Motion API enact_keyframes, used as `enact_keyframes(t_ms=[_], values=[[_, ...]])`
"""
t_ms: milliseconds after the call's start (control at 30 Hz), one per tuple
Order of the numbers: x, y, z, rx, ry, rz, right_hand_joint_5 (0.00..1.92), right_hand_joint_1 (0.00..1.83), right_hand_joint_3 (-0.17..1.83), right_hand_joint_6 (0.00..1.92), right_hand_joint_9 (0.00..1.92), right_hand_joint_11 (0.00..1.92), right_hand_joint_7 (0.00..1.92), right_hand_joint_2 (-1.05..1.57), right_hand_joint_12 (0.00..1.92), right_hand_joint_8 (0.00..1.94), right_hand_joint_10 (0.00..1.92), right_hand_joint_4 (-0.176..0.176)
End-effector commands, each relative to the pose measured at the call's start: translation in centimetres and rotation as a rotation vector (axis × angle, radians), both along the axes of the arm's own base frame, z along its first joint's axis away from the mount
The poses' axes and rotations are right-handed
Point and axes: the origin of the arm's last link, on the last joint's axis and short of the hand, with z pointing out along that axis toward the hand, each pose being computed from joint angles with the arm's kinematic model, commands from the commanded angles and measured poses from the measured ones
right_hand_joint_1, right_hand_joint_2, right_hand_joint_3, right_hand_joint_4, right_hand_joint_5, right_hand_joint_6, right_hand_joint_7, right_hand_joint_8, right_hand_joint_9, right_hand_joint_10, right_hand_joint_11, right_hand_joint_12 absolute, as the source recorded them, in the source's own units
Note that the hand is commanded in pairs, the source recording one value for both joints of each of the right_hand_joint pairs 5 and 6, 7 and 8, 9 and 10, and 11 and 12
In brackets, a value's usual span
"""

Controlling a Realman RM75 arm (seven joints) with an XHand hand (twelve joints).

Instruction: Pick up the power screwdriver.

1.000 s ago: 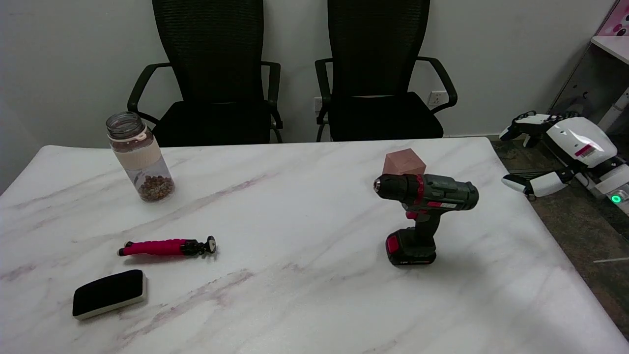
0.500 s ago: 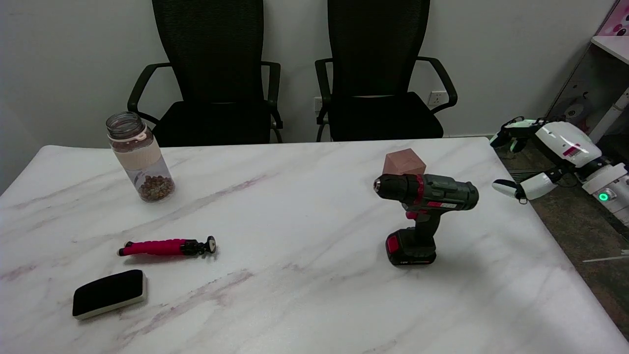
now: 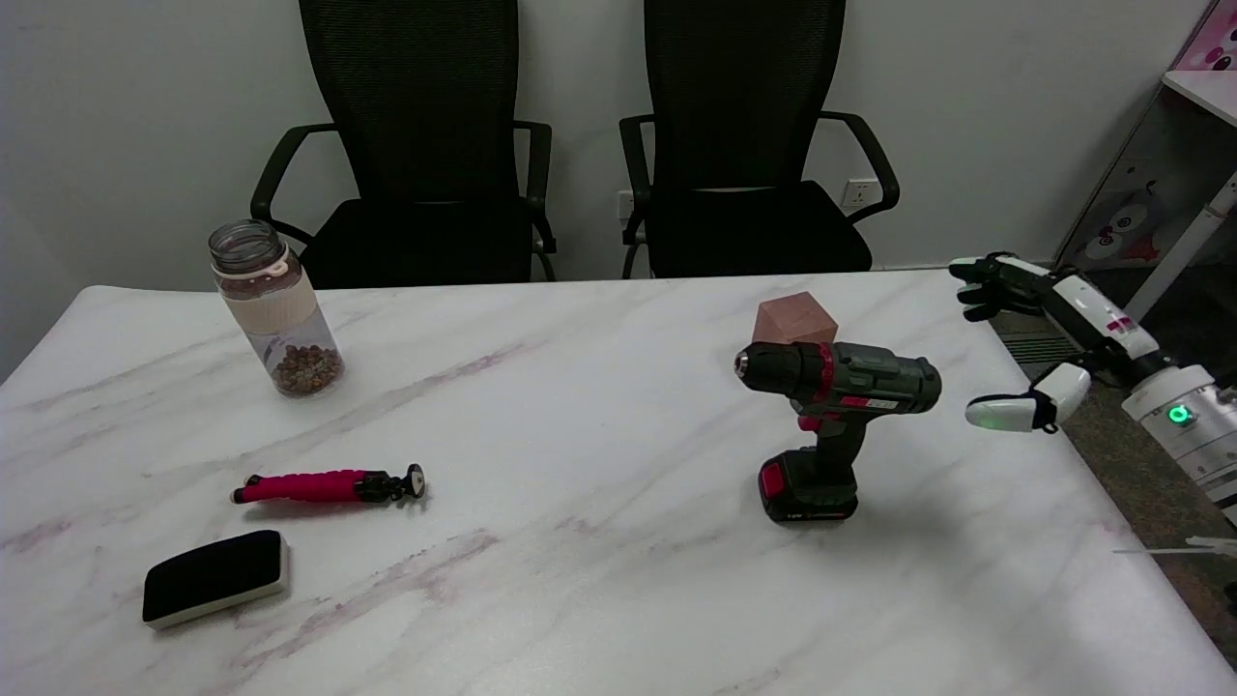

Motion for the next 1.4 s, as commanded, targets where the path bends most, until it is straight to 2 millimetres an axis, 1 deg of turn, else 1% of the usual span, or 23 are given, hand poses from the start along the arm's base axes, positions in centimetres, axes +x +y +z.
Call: enact_keyframes(t_ms=[33, 167, 267, 367, 500, 633, 667, 833, 1067, 1233, 1400], values=[[-4.0, 1.3, -2.4, 0.044, -0.51, -0.041, 0.34, 0.92, 0.87, 0.34, 0.45, 0.5, 0.34, -0.38, 0.5, 0.34, 0.45, -0.031], [-4.3, 1.8, -1.8, 0.073, -0.528, -0.075, 0.32, 0.92, 0.84, 0.32, 0.45, 0.5, 0.32, -0.39, 0.5, 0.32, 0.45, -0.025], [-4.5, 1.9, -2.1, 0.103, -0.567, -0.094, 0.31, 0.93, 0.85, 0.31, 0.44, 0.5, 0.31, -0.4, 0.5, 0.31, 0.44, -0.021], [-5.1, 1.9, -3.0, 0.134, -0.599, -0.108, 0.3, 0.93, 0.86, 0.3, 0.43, 0.47, 0.3, -0.43, 0.47, 0.3, 0.43, -0.015], [-6.3, 2.0, -4.3, 0.135, -0.673, -0.096, 0.29, 0.92, 0.89, 0.29, 0.41, 0.44, 0.29, -0.48, 0.44, 0.29, 0.41, 0.015], [-7.8, 2.1, -5.8, 0.13, -0.759, -0.076, 0.25, 0.92, 0.93, 0.25, 0.37, 0.35, 0.25, -0.55, 0.35, 0.25, 0.37, 0.042], [-8.0, 2.1, -6.1, 0.131, -0.772, -0.074, 0.24, 0.92, 0.91, 0.24, 0.36, 0.33, 0.24, -0.56, 0.33, 0.24, 0.36, 0.047], [-8.5, 1.6, -7.3, 0.136, -0.815, -0.047, 0.22, 0.92, 0.89, 0.22, 0.35, 0.31, 0.22, -0.56, 0.31, 0.22, 0.35, 0.063], [-8.9, 0.3, -8.8, 0.17, -0.848, -0.04, 0.21, 0.92, 0.87, 0.21, 0.34, 0.31, 0.21, -0.58, 0.31, 0.21, 0.34, 0.073], [-9.0, -0.6, -9.5, 0.181, -0.872, -0.031, 0.19, 0.92, 0.87, 0.19, 0.34, 0.3, 0.19, -0.58, 0.3, 0.19, 0.34, 0.079], [-9.6, -0.8, -9.9, 0.168, -0.886, -0.04, 0.19, 0.92, 0.87, 0.19, 0.33, 0.29, 0.19, -0.57, 0.29, 0.19, 0.33, 0.089]])
